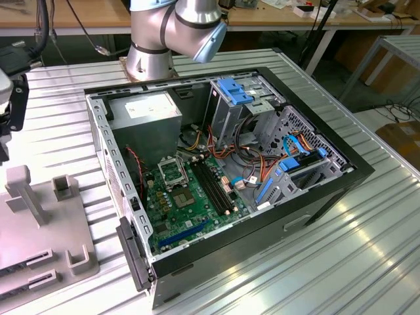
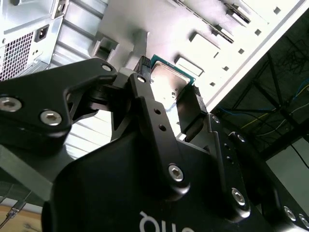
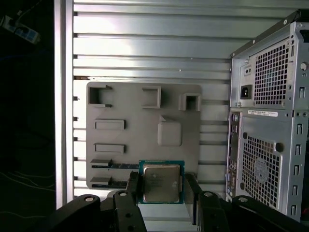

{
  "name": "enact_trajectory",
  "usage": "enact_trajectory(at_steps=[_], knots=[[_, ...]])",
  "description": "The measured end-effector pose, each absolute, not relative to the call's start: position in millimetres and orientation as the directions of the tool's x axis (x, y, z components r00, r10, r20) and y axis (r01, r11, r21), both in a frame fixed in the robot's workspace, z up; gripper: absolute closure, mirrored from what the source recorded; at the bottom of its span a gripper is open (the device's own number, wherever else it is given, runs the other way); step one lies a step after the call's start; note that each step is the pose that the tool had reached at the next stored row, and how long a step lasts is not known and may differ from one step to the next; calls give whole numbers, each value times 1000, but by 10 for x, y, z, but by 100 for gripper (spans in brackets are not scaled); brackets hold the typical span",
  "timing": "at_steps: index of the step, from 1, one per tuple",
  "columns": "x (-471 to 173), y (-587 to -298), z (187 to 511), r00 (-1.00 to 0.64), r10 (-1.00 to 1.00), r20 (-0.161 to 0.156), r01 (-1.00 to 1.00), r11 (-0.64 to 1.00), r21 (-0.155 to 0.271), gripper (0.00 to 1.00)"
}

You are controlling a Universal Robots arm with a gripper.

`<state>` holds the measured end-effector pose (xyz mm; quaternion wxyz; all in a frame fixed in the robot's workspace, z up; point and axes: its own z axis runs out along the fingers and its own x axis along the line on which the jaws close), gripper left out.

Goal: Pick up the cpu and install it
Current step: 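Pick up the cpu and move it towards the insertion slot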

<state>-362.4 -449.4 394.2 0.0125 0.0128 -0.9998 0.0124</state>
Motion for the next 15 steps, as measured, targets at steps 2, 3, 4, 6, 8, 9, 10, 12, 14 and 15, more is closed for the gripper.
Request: enact_trajectory(at_steps=[2,3,4,6,8,9,10,12,14,15], knots=[[-3582,-4495,3942,-999,-25,27,-26,999,-24,53],[-3563,-4495,3942,-999,-25,28,-26,999,-24,53],[-3545,-4495,3942,-999,-25,29,-26,999,-24,53],[-3496,-4496,3942,-999,-25,30,-26,999,-24,53],[-3471,-4501,3942,-999,-25,31,-26,999,-24,53],[-3463,-4506,3942,-999,-25,32,-25,999,-24,53],[-3453,-4514,3942,-999,-24,32,-25,999,-24,53],[-3435,-4530,3943,-999,-23,32,-24,999,-24,53],[-3389,-4551,3943,-999,-23,34,-23,999,-24,53],[-3365,-4555,3943,-999,-23,34,-23,999,-24,53]])
